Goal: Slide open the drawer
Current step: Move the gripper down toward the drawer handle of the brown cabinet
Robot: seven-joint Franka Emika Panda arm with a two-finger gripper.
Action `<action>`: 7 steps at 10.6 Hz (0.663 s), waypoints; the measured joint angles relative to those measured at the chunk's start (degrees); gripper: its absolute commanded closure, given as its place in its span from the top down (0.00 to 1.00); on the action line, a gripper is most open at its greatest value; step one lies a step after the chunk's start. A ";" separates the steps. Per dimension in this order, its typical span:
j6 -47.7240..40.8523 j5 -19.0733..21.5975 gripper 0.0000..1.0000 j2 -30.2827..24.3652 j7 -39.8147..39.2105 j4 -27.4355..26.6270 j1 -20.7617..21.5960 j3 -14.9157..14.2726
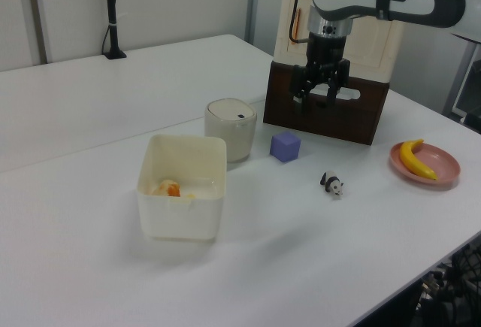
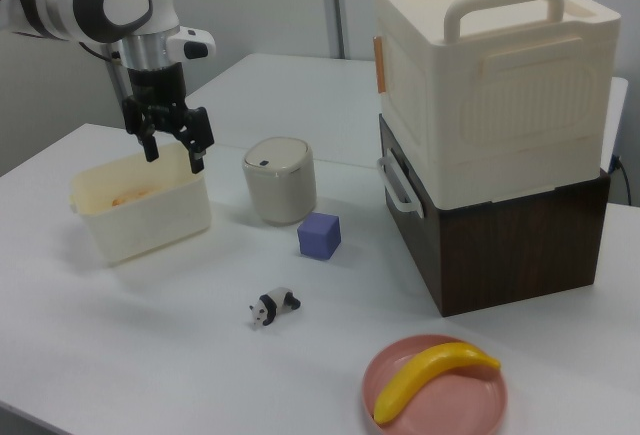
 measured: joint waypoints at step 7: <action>-0.35 0.00 1.00 0.53 -0.16 0.00 -0.09 -0.36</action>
